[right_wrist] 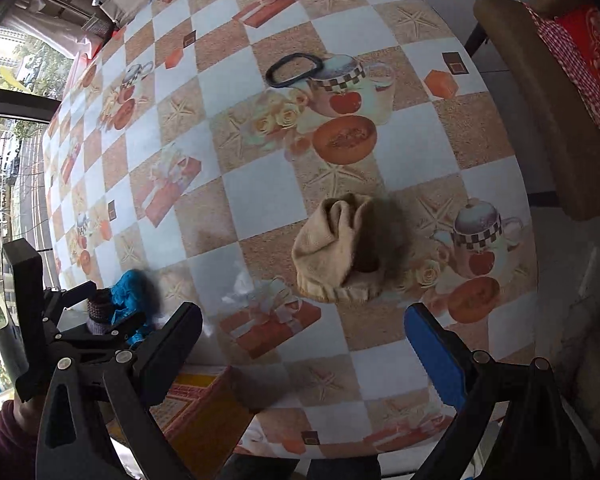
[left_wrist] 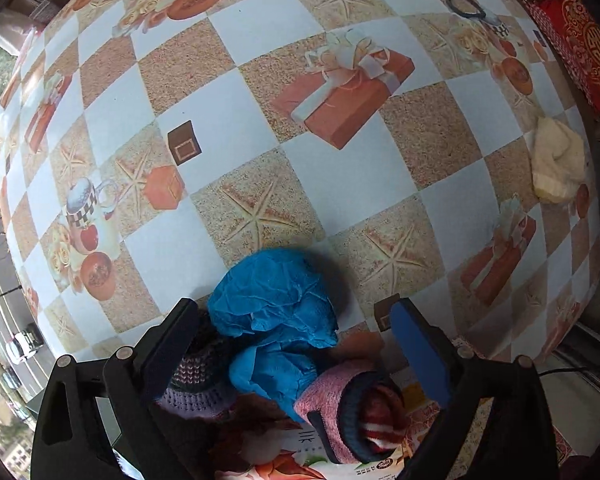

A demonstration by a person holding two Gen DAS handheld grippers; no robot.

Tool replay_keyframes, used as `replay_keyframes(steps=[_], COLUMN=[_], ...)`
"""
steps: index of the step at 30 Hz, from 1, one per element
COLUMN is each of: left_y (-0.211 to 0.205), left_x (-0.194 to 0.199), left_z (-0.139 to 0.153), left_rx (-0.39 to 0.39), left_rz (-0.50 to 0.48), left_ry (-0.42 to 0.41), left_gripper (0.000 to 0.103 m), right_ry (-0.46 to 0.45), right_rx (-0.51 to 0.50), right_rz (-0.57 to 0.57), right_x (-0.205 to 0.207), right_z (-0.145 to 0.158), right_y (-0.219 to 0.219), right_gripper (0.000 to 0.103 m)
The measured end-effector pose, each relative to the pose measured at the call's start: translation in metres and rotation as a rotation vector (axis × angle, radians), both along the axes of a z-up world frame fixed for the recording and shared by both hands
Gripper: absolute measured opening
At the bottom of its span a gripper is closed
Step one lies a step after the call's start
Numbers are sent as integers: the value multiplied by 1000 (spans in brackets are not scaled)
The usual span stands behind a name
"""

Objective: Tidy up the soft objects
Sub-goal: 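Move the left tool to the blue knit item while the right tool reaches the beige knit hat, then close the left tool on the blue knit item while the right tool grasps the beige hat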

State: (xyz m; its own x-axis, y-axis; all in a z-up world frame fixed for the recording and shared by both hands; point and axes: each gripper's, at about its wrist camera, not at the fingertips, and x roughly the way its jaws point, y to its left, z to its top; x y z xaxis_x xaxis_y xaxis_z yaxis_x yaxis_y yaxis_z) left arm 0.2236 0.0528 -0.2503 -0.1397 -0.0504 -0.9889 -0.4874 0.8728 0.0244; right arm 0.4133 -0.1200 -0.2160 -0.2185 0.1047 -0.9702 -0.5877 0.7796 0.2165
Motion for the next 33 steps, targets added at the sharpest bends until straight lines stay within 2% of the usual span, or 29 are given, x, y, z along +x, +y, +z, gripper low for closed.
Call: replay_keyframes(steps=[7, 12, 15, 16, 17, 18, 19, 20, 21, 22, 25, 33], left_y=[2, 0, -3, -4, -4, -5, -6, -12, -12, -12, -6, 17], left_x=[5, 5, 5, 5, 5, 6, 8, 12, 13, 14, 14, 14], left_z=[-27, -40, -43, -43, -42, -40, -38, -37, -33, -31, -20, 50], left_rx=[-28, -45, -68, -81, -94, -94, -92, -84, -82, -89, -84, 5], left_rz=[13, 10, 14, 18, 22, 21, 13, 2, -9, -7, 22, 107], left_ry=[67, 114, 114, 110, 104, 103, 97, 91, 87, 79, 25, -201], left_gripper=[96, 88, 81, 79, 72, 64, 59, 44, 30, 27, 25, 25], right_ry=[-9, -30, -27, -27, -25, -32, -48, -61, -67, -62, -47, -44], right_rx=[-29, -51, -55, -59, -60, -64, -65, -58, -49, -36, -9, 93], right_rz=[50, 106, 124, 129, 134, 138, 144, 150, 155, 153, 125, 82], right_x=[7, 7, 6, 5, 4, 4, 2, 2, 3, 4, 13, 17], right_z=[-40, -59, -66, -67, -68, -68, -66, -63, -61, -59, -54, -16], right_y=[16, 26, 28, 28, 27, 27, 26, 24, 23, 21, 12, -4], right_gripper=[102, 102, 101, 99, 87, 84, 75, 62, 54, 46, 39, 39])
